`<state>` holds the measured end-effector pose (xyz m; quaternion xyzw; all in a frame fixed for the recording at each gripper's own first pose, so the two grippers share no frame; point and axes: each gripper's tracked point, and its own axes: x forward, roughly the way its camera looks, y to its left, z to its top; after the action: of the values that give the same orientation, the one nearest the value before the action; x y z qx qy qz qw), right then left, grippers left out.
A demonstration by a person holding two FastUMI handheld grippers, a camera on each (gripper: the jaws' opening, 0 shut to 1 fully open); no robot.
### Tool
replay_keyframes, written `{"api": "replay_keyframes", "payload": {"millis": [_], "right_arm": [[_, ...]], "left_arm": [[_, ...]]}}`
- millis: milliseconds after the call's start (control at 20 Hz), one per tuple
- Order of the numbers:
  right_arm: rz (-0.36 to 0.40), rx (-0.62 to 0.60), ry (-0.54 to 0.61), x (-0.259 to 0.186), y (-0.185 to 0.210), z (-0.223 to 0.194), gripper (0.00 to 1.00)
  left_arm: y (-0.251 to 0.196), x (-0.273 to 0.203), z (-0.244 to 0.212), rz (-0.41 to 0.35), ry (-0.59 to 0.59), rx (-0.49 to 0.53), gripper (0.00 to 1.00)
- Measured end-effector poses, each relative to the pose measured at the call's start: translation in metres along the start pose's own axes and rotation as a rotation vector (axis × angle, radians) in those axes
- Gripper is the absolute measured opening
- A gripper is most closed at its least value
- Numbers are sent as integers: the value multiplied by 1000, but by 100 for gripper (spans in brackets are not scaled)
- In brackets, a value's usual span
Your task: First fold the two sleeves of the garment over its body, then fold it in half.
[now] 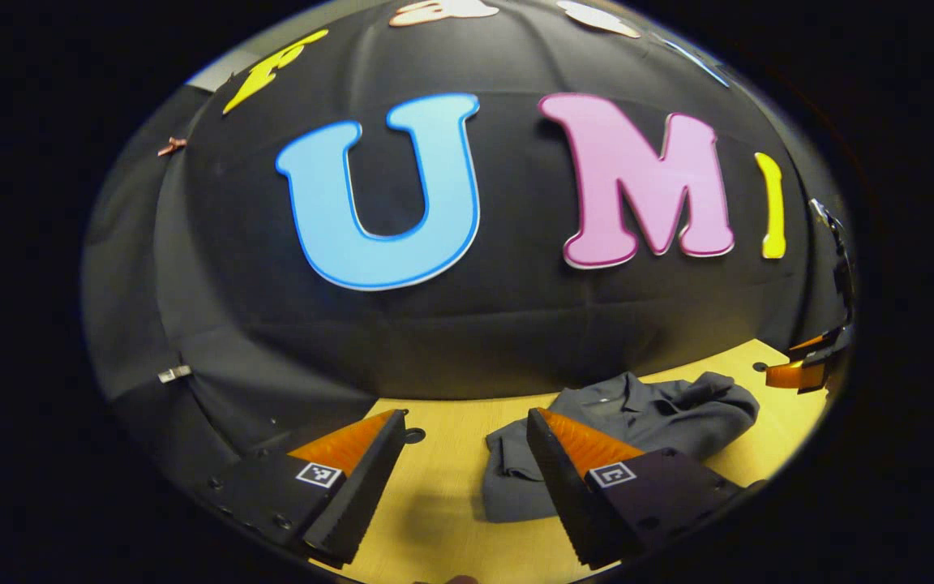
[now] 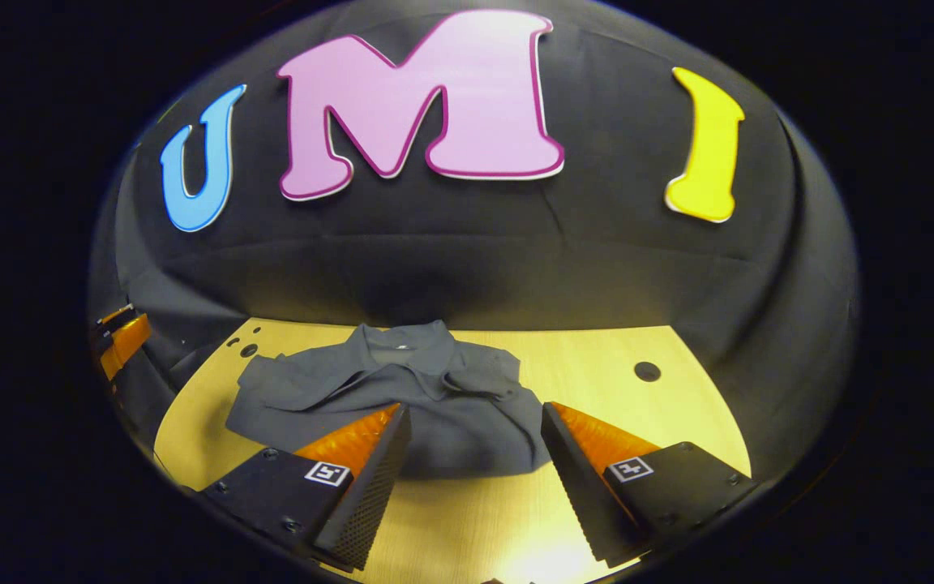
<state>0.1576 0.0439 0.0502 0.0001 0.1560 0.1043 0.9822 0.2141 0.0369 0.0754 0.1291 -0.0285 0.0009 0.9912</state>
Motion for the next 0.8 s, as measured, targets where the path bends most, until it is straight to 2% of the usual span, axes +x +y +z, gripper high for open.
{"api": "replay_keyframes", "payload": {"millis": [200,450,550,800], "right_arm": [[-11,34,-26,-59,3,-9,99],[-26,68,-47,-114,1,-32,99],[-46,71,-38,-132,-3,-53,99],[-51,93,44,-171,4,-115,99]], "left_arm": [[-17,-66,3,-54,8,-39,98],[-9,-133,2,-49,-10,-47,98],[-13,-158,-4,-67,-2,-67,98],[-29,-196,-30,-76,-5,-30,97]]}}
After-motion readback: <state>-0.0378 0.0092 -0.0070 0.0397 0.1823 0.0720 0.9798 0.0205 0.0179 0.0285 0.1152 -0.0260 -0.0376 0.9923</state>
